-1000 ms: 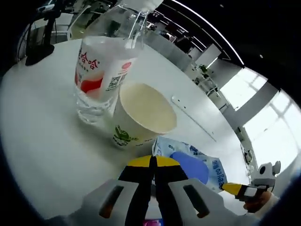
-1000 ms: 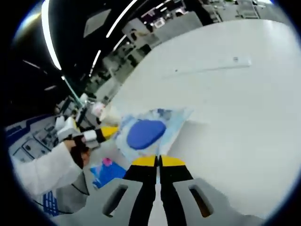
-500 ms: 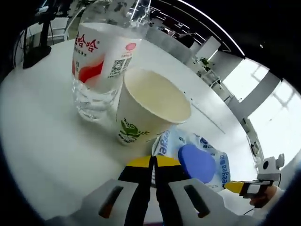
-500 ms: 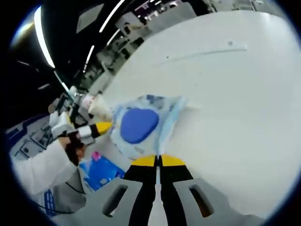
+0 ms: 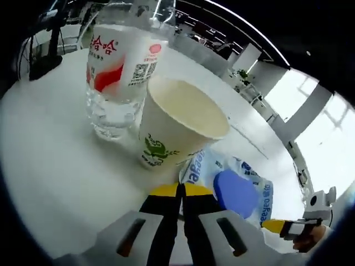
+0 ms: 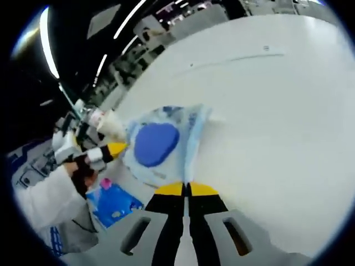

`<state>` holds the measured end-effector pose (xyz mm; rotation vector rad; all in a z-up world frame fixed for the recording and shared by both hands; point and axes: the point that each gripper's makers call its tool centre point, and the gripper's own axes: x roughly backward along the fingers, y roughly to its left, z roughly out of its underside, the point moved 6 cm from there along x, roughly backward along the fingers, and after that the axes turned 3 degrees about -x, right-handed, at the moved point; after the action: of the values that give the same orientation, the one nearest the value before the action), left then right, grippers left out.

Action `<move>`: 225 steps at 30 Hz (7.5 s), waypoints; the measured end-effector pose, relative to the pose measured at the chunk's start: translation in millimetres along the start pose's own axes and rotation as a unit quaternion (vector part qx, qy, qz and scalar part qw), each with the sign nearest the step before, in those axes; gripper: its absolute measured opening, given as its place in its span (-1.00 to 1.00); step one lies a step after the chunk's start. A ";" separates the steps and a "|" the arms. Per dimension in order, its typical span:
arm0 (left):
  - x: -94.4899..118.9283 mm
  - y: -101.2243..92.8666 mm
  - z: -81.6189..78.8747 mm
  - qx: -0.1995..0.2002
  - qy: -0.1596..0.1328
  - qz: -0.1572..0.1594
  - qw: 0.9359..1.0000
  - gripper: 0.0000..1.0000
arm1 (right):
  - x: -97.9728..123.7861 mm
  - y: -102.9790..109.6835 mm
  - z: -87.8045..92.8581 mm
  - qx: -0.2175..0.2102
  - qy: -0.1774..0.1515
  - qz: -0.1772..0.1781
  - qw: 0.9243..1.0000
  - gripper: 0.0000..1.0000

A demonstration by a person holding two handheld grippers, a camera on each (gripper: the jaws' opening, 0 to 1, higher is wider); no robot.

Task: Arrange the tabletop items into an orderly group along one side of the table until the central work area is clear of visible clutter.

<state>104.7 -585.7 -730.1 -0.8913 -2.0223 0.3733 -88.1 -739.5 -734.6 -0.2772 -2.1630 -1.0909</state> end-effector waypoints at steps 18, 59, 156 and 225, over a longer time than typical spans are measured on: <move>1.8 -1.3 1.5 -0.040 -0.012 0.003 0.999 -1.00 | 0.0 2.0 0.8 0.039 -0.003 0.007 0.999 -1.00; 39.3 -14.0 -4.0 -0.072 -0.003 0.016 0.997 -0.52 | 90.6 19.0 52.7 0.107 -0.074 -0.029 0.991 -0.63; 146.2 0.1 87.8 -0.243 0.059 0.012 0.968 -0.91 | 10.8 66.0 99.3 0.188 0.079 -0.076 0.976 -0.60; 128.5 -148.0 134.5 -0.344 0.104 0.172 0.917 -1.00 | 177.4 -9.1 77.0 0.050 -0.086 0.003 0.995 -1.00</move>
<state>-118.5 -588.5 -648.4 -1.6542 -1.8008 -0.2729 -260.9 -705.5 -654.1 -0.3417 -2.3588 -0.9827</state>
